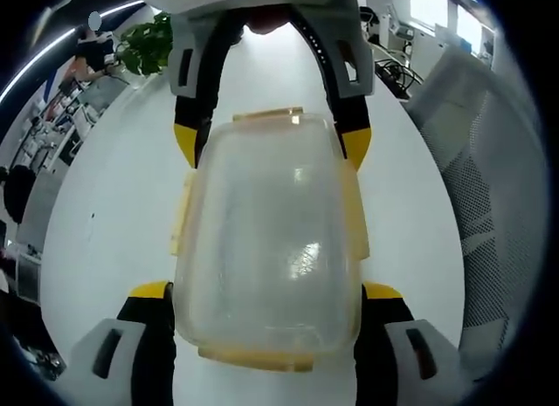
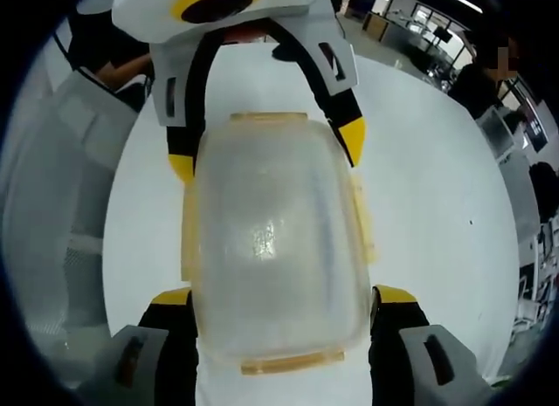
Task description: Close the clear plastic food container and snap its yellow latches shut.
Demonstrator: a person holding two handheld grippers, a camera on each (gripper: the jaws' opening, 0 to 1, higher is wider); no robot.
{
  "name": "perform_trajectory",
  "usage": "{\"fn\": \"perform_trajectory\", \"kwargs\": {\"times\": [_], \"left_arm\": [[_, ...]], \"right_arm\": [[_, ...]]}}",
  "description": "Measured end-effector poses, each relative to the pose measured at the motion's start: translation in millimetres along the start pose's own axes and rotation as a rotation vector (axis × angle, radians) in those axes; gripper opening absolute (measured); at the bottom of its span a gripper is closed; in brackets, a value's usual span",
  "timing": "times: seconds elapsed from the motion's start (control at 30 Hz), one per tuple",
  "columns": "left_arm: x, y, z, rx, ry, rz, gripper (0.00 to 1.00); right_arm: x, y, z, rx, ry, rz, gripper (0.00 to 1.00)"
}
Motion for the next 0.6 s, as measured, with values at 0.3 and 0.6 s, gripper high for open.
{"fn": "perform_trajectory", "kwargs": {"times": [0.3,0.6], "left_arm": [[-0.7,0,9.0,0.005,-0.010,0.001,0.86],[-1.6,1,20.5,0.006,-0.011,0.004,0.86]], "right_arm": [[0.8,3,-10,0.003,-0.012,0.003,0.81],[2.1,6,-21,0.003,-0.014,0.000,0.81]]}}
Point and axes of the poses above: the point that each gripper's makers call its tool centre point, and the gripper's own axes: y roughly forward along the fingers, z roughly to its left, x roughly out of its top, the point moved 5 cm from there along -y, roughly backward along the fingers, and after that the axes turned 8 degrees about -x, right-handed, at the moved point
